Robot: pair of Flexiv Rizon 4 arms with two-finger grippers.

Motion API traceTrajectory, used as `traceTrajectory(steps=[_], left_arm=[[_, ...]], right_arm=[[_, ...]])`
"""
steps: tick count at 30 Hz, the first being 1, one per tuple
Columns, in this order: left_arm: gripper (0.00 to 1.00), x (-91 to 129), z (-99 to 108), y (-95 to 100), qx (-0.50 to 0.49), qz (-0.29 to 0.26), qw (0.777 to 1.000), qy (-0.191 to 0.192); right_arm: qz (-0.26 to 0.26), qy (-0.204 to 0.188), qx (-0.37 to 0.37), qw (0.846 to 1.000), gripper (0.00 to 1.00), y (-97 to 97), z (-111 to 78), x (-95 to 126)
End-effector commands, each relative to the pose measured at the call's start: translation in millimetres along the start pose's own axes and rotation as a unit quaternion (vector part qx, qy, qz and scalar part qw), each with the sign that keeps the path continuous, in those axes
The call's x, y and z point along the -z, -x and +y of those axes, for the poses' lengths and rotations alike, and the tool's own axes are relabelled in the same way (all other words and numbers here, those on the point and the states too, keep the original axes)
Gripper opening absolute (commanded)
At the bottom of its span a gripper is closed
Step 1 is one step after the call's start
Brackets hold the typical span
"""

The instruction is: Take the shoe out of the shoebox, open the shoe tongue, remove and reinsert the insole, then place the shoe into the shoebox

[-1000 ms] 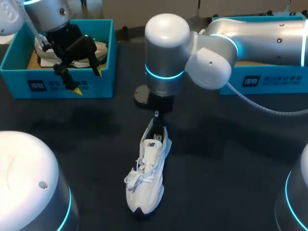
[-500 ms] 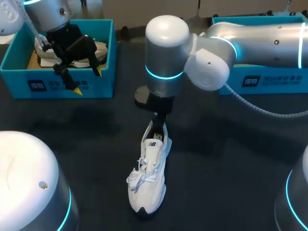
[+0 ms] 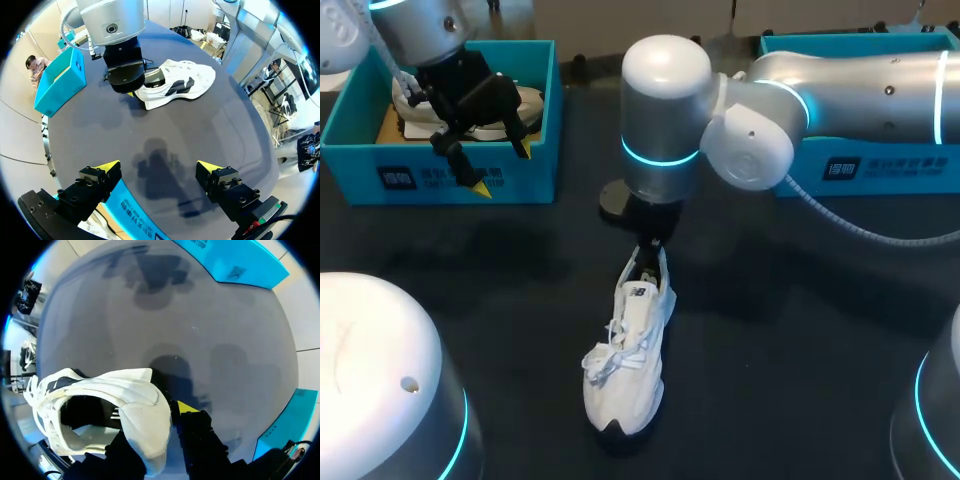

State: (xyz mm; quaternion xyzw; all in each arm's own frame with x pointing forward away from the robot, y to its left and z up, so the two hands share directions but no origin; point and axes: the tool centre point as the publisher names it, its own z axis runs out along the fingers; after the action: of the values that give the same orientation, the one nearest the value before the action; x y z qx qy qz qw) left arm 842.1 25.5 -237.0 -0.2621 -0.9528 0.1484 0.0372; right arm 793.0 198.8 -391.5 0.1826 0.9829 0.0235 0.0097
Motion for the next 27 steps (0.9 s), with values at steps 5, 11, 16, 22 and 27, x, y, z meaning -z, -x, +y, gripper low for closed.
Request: traceTrajectory(steps=[5,11,16,22,27], left_arm=[[1.00,0,0,-0.6,0.000,0.000,1.000,0.001],[1.00,0,0,-0.6,0.000,0.000,1.000,0.001],[1.00,0,0,-0.6,0.000,0.000,1.000,0.001],[1.00,0,0,-0.6,0.000,0.000,1.000,0.001],[1.00,0,0,-0.6,0.000,0.000,1.000,0.001]], right_arm=[[-0.030,0.001,0.011,0.999,0.00,-1.4,-15.9,34],[-0.039,-0.009,0.025,0.999,0.00,14.3,-30.9,67],[-0.049,0.010,0.041,0.998,0.00,22.3,-40.7,86],[-0.049,0.010,0.041,0.998,0.00,22.3,-40.7,86],[-0.049,0.010,0.041,0.998,0.00,22.3,-40.7,86]])
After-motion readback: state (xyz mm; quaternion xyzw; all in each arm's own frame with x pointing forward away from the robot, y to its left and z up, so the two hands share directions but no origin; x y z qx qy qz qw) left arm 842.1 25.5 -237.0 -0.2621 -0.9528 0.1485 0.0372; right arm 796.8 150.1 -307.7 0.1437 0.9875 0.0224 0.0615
